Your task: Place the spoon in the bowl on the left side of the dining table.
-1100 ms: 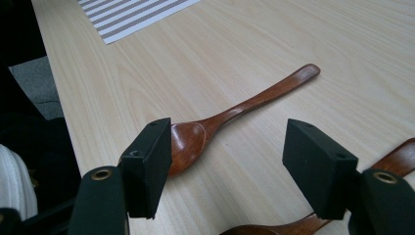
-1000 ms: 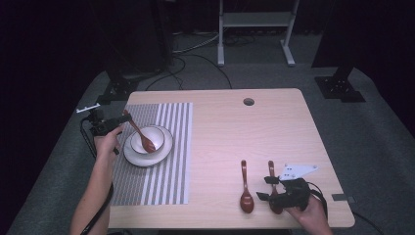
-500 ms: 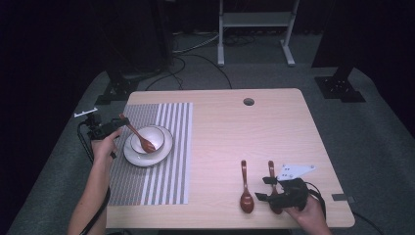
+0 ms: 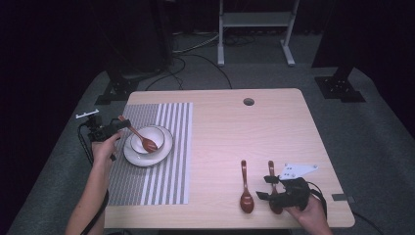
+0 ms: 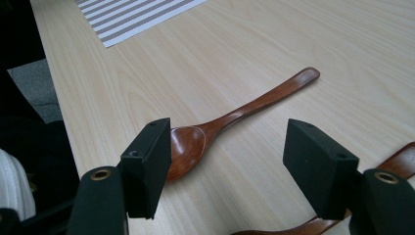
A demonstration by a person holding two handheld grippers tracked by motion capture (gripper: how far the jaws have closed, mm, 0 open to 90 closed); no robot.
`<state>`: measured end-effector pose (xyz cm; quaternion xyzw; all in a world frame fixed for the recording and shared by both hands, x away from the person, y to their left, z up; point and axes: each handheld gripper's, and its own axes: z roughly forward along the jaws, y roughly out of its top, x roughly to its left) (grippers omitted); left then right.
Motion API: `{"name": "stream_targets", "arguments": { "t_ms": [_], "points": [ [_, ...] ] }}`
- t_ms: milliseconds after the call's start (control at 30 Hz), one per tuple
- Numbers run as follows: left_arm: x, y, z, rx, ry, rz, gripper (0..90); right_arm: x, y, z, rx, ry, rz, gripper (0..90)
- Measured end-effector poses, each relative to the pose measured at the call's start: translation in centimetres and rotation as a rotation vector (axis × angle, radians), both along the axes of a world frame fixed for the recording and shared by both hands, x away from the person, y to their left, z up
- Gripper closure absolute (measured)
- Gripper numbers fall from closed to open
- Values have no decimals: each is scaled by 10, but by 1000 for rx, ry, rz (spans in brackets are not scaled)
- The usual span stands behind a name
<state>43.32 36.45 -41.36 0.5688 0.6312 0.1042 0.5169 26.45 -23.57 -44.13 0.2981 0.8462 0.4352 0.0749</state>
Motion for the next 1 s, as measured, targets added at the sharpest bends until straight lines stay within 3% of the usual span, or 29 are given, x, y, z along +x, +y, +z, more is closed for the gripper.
{"name": "stream_targets", "arguments": {
  "t_ms": [633,867,1000],
  "points": [
    [-18,6,-1,39,0,-19,451,0,-11,2,6,-12,-52,305],
    [-35,5,5,67,-22,-52,327,-2,-21,5,20,-24,-109,260],
    [-45,2,6,55,-27,-78,268,-1,-25,5,28,-19,-129,230]
  ]
}}
